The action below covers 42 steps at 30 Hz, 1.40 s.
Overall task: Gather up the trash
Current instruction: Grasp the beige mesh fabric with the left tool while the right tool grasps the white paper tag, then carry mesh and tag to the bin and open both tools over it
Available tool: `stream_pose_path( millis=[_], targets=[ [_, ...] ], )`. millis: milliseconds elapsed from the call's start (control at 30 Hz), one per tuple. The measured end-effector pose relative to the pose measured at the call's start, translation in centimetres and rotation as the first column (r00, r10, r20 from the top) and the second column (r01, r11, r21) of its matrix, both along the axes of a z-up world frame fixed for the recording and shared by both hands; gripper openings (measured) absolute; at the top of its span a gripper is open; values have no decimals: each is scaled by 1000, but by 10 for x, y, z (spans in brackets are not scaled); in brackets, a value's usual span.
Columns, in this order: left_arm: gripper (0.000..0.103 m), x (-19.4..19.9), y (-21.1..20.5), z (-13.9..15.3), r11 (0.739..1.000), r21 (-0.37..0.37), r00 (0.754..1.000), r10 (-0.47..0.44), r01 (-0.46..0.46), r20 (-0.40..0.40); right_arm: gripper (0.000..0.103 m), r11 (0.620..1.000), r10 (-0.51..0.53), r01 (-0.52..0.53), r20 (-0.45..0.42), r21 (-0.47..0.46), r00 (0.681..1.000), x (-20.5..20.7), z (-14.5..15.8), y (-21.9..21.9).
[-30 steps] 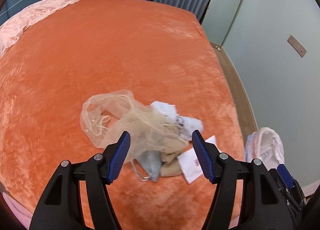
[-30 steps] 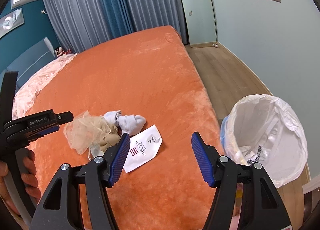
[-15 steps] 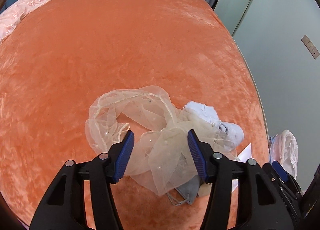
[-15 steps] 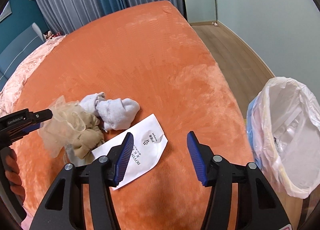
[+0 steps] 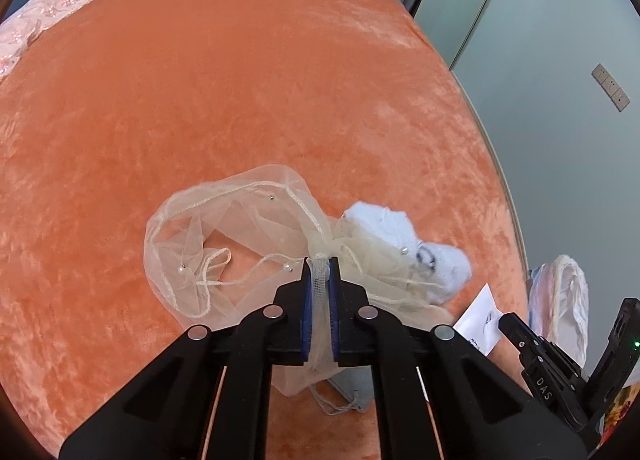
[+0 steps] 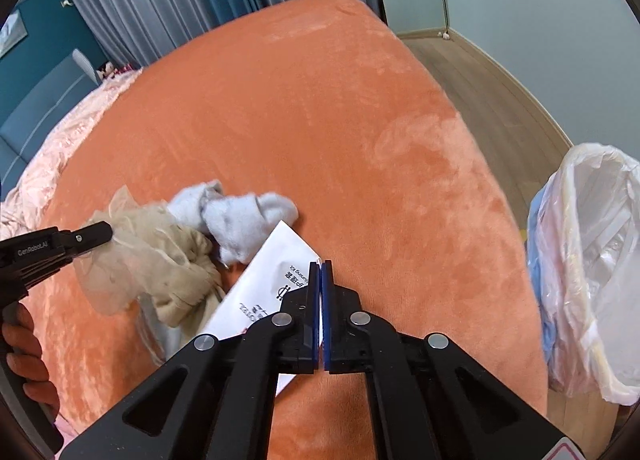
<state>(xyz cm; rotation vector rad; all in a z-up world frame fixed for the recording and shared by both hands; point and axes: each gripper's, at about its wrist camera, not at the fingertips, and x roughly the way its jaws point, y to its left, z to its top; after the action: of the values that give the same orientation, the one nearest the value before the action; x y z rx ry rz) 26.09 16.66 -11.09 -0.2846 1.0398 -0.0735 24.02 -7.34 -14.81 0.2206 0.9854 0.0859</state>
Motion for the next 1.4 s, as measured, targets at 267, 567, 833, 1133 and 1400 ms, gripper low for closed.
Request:
stream_pose_path(
  millis=[267, 567, 833, 1133, 1400],
  targets=[
    [6, -14, -25, 72, 999, -14, 990, -33, 36, 134, 1, 999, -36, 29, 165, 43, 986, -15, 77, -26],
    [6, -27, -91, 153, 991, -14, 955, -124, 132, 271, 1, 995, -93, 83, 305, 46, 948, -39, 144, -77],
    [6, -44, -181, 204, 959, -4, 898, -264, 284, 352, 1, 984, -178, 176, 384, 42, 906, -69, 184, -140],
    [6, -65, -260, 220, 916, 20, 845, -379, 401, 377, 1, 960, -265, 277, 419, 35, 868, -101, 202, -202],
    [6, -78, -304, 213, 878, 25, 815, -454, 478, 360, 1, 941, -319, 336, 414, 32, 853, -123, 199, -232]
  ],
)
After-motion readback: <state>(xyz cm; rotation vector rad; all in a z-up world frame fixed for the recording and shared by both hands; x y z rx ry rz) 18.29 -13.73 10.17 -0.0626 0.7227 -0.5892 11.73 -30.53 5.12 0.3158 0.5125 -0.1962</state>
